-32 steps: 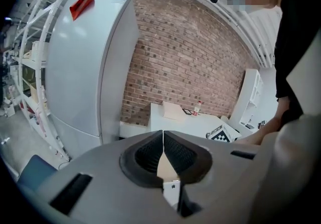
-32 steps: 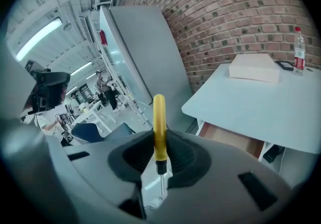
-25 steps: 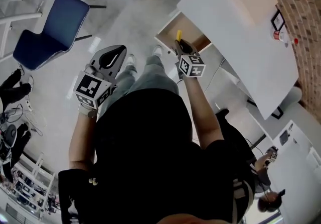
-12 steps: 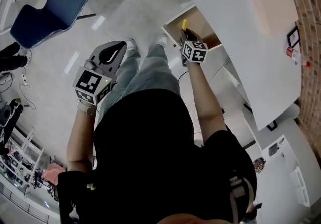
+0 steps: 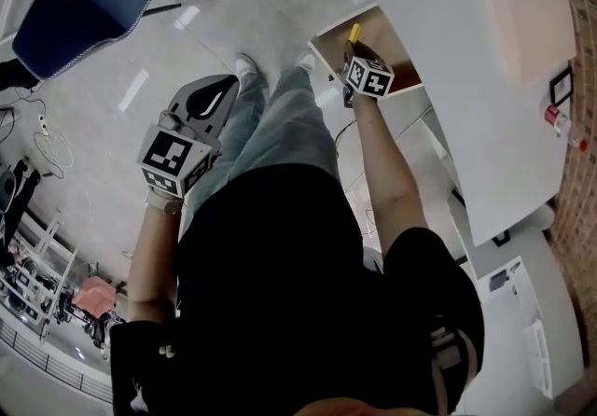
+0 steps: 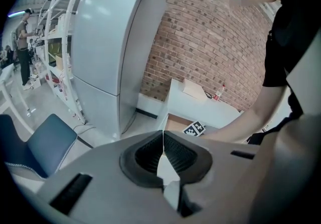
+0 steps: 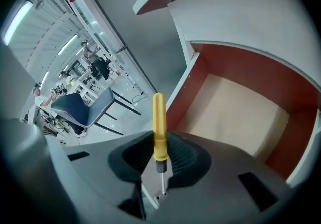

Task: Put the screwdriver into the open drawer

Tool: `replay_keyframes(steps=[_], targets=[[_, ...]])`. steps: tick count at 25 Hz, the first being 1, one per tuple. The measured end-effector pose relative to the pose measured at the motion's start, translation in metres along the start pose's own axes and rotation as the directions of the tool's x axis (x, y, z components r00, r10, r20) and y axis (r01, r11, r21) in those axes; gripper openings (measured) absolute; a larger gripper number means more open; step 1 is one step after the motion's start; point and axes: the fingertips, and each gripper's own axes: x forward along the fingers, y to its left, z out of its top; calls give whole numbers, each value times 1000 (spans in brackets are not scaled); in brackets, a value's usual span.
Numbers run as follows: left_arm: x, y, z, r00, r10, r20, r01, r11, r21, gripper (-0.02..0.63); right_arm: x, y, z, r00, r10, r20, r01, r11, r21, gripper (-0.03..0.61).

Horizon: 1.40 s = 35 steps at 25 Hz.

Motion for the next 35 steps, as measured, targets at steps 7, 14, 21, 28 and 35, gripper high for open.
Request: replay_keyframes(steps=[7, 14, 21, 28, 35], targets=[[27, 4, -8, 999, -19, -40, 19, 1000, -12, 8, 34, -24, -8, 999, -20, -44, 21, 999, 25, 81], [37, 10, -22, 996, -22, -81, 20, 999, -27, 8, 63, -29, -9, 997, -10, -73, 10, 1000, 4, 81], [39, 19, -34, 994, -17, -104, 13, 999, -32, 8, 84, -30, -7, 996, -19, -82, 18, 1000, -17, 84], [42, 23, -44, 993, -17, -115, 12, 999, -46, 8, 94, -48, -10, 992, -73, -99, 76, 997, 32, 86], [39, 30, -51, 992, -16, -124, 9, 998, -59, 8, 103, -47, -9, 991, -84, -109, 89, 995, 40, 92]])
